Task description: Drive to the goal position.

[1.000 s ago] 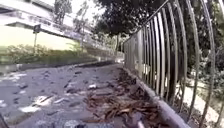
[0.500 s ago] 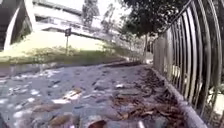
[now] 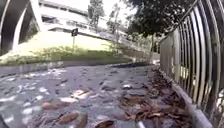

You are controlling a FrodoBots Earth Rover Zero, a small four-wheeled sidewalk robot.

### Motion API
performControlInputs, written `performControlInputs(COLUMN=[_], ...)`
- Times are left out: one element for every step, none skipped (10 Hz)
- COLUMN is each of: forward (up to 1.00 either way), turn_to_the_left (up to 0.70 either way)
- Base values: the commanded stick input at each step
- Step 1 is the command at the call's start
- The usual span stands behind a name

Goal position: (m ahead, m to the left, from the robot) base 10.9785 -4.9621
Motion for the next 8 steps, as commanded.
performControlInputs(forward=[0.50,0.50,0.50,0.50,0.50,0.50,0.50,0.50], turn_to_the_left=[0.00,0.00,-0.02,-0.44,-0.41,-0.50,-0.50,-0.50])
